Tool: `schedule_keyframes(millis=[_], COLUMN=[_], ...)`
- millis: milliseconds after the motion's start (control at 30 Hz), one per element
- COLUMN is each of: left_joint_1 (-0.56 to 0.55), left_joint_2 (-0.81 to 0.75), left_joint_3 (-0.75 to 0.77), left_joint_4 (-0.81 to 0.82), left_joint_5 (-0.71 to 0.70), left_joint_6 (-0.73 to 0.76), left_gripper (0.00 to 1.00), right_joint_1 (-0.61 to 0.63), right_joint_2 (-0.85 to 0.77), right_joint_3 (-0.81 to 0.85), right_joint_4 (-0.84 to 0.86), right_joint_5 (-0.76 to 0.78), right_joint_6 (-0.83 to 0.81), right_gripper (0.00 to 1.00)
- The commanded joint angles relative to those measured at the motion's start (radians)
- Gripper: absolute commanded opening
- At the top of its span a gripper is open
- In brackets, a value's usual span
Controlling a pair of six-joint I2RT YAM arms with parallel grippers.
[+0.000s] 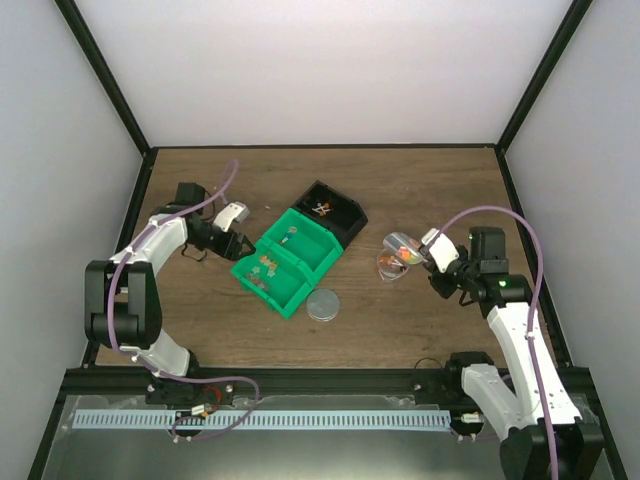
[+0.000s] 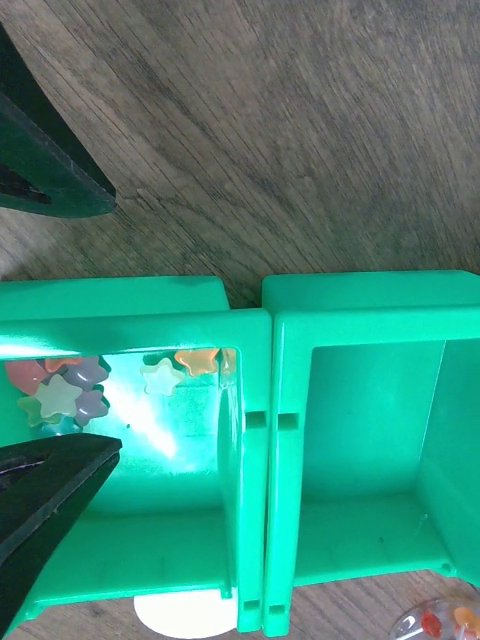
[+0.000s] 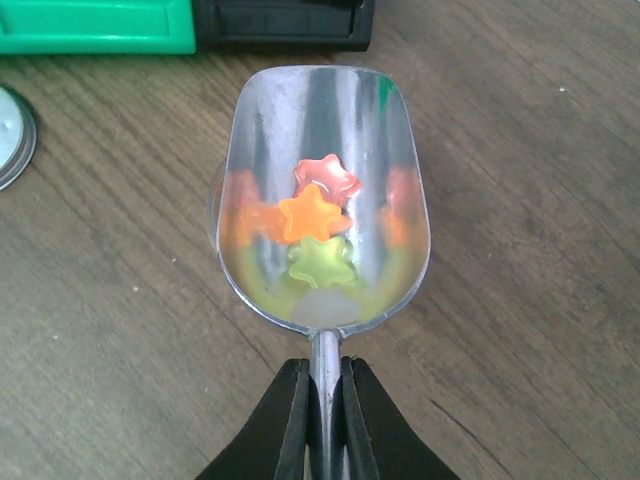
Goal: Pack the candies
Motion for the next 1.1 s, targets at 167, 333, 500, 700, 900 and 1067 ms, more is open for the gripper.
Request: schedule_keyframes(millis=[167, 333, 500, 700, 900, 1067], left_joint_1=[0.002, 0.002, 0.002, 0.001, 0.002, 0.002], left_joint_2=[0.011, 0.009, 0.011, 0.023, 0.031, 0.05], left_joint_3=[0.023, 0.013, 0.007, 0.008, 0.004, 0.009], left_joint_4=[0.028, 0.043, 0.051, 0.065, 0.072, 0.083], left_joint_5=[0.03, 0.035, 0.038, 0.043, 0.045, 0.054], left_joint_6=[-0.006, -0.019, -0.021, -0.029, -0.024, -0.026], left_gripper=[0.62, 0.62, 0.62, 0.62, 0.62, 0.62], right_joint_1=[-0.016, -0.016, -0.015, -0.016, -0.016, -0.016], right_joint_2=[-0.006, 0.013, 0.075, 0.105, 0.132, 0.16], right_joint_3=[0.04, 0.044, 0.084, 0.097, 0.116, 0.157], right_joint_4=[-0.174, -0.198, -0.225, -0.235, -0.255, -0.274], right_joint_5=[-0.023, -0.001, 0.018, 0.042, 0.069, 0.071], right_joint_6=[-0.111, -0.106, -0.088, -0.087, -0.078, -0.066], right_gripper=[0.01, 0.01, 0.01, 0.01, 0.01, 0.01])
